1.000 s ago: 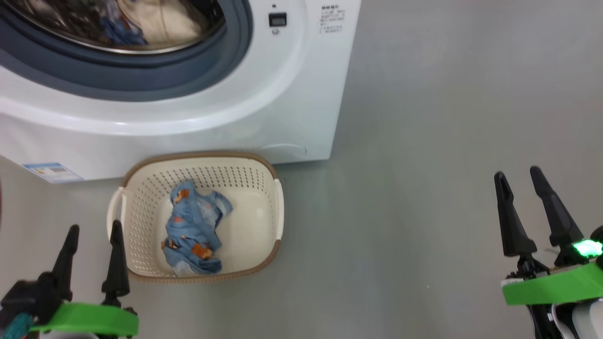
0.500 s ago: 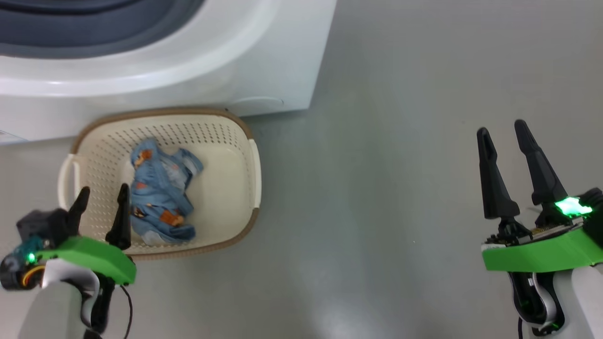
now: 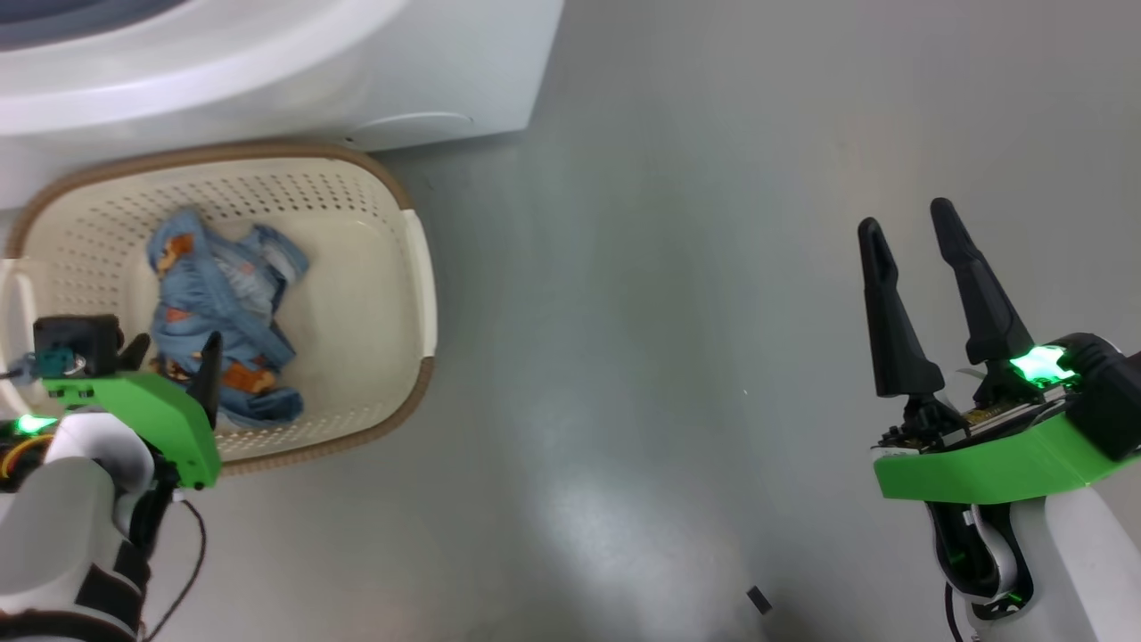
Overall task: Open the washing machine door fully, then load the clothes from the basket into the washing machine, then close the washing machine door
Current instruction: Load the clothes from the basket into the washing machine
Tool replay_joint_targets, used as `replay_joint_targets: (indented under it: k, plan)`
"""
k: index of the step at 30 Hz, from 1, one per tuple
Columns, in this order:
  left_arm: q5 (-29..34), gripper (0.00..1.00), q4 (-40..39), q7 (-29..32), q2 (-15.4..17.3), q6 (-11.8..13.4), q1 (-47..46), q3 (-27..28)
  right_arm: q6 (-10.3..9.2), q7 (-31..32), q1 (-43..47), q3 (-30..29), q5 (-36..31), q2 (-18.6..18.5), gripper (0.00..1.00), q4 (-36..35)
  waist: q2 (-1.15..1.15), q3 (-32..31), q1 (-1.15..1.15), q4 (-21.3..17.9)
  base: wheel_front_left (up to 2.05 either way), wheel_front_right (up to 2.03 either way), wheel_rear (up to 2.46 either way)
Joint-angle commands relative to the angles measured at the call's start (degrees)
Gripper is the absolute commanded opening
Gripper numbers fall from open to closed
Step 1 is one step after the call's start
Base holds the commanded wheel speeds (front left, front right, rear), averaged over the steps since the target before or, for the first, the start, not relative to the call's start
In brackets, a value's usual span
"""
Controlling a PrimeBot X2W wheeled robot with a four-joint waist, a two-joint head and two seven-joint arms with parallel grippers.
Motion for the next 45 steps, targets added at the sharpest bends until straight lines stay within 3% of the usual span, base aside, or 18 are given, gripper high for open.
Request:
replay_joint_targets:
  k: [1, 11, 20, 31, 45]
  plan:
    - [0.7, 1.00, 0.9, 0.6, 3.2, -0.1, -1.2, 0.4, 0.42, -0.5, -0.1, 1.3, -0.3, -0.1, 1.00, -1.5, 0.00, 2.0, -0.01, -1.7, 0.00, 0.00, 0.00]
    - [3.4, 1.00, 8.0, 4.9, 6.8, -0.1, -7.7, -5.6, 0.42, -0.5, -1.5, 3.2, -0.3, 0.8, 1.00, -1.8, 0.00, 5.5, -0.01, -4.2, 0.00, 0.00, 0.00]
    - [4.0, 1.00, 12.0, 7.7, 9.9, 0.3, -11.6, -6.9, 0.42, -0.5, -2.5, 5.0, -0.5, 1.4, 1.00, -2.2, 0.00, 8.5, -0.01, -6.2, 0.00, 0.00, 0.00]
    - [3.4, 1.00, 13.6, 10.0, 12.0, 2.0, -14.5, -7.2, 0.42, -0.5, -3.3, 6.6, -0.7, 1.6, 1.00, -3.1, 0.00, 11.9, -0.01, -7.7, 0.00, 0.00, 0.00]
    - [2.0, 1.00, 14.2, 11.1, 12.2, 3.3, -16.2, -7.2, 0.42, -0.5, -3.5, 8.0, -1.0, 1.9, 1.00, -3.7, 0.00, 14.3, -0.01, -8.2, 0.00, 0.00, 0.00]
